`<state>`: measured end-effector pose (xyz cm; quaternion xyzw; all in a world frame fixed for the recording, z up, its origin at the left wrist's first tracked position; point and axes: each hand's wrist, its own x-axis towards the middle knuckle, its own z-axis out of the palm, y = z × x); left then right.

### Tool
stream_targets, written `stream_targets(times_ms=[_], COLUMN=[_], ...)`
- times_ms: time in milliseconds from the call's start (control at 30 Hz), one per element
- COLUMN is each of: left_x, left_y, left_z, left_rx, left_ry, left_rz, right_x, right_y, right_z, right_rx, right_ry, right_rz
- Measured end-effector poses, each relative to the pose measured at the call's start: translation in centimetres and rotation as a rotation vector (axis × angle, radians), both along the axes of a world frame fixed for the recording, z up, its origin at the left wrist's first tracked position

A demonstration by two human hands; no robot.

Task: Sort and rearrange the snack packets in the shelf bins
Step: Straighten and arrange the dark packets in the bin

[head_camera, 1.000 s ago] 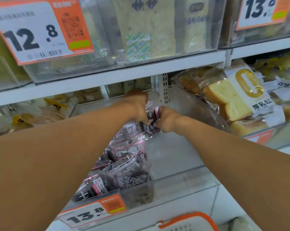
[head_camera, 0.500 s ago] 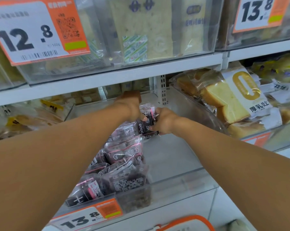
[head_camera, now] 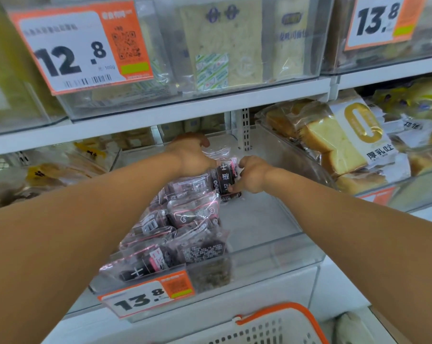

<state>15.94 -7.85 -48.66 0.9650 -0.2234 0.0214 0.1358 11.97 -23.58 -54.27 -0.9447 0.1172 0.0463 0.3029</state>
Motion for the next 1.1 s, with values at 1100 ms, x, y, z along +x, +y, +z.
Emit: stream_targets(times_ms=[1100], left_x=[-14.2], left_y=[40.1], left_z=[-1.5], left_rx=[-0.17], left_ry=[-0.125], left_rz=[0.194], right_x=[-4.3], right_y=[33.7], right_z=[5.3], right_rx=[-0.71], right_ry=[-0.627], right_rz=[0.981])
